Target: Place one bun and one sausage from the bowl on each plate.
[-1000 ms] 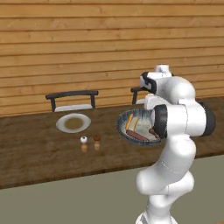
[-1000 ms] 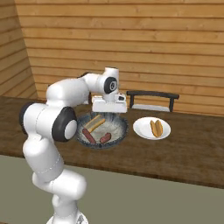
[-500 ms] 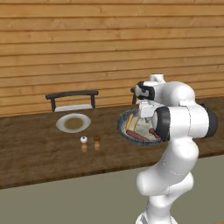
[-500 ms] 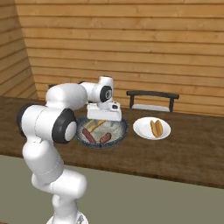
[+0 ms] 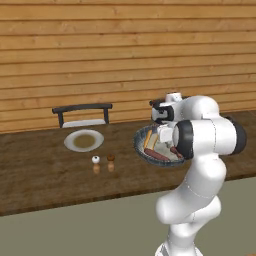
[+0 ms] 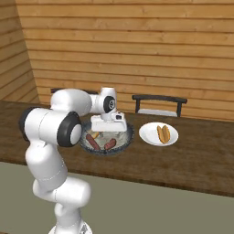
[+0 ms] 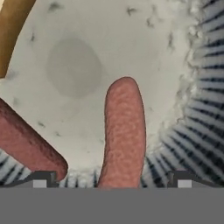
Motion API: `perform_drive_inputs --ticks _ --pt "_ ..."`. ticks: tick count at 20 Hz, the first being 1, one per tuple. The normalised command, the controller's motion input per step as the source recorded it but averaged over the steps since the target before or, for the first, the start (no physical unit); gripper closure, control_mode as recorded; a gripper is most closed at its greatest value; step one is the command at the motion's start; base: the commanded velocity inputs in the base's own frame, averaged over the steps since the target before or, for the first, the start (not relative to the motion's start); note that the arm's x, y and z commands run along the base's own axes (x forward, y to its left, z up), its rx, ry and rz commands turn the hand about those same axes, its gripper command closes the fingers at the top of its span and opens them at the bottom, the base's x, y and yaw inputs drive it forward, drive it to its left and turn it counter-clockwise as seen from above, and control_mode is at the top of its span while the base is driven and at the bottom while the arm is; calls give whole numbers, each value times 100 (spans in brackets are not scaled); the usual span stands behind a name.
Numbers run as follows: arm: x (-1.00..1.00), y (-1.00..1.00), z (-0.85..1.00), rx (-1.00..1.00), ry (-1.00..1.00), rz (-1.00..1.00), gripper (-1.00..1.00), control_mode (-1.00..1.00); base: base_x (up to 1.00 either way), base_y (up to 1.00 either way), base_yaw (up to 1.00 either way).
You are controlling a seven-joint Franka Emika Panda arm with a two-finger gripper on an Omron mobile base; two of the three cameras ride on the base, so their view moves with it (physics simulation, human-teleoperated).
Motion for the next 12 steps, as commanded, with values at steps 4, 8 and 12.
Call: perform_drive_inputs --ticks 4,8,12 --pt "-22 0 -19 0 0 0 -100 -100 0 0 0" --pt "-9 0 -20 -4 0 0 -100 -100 0 0 0" --pt "-8 0 -21 -5 0 0 -100 -100 0 0 0"
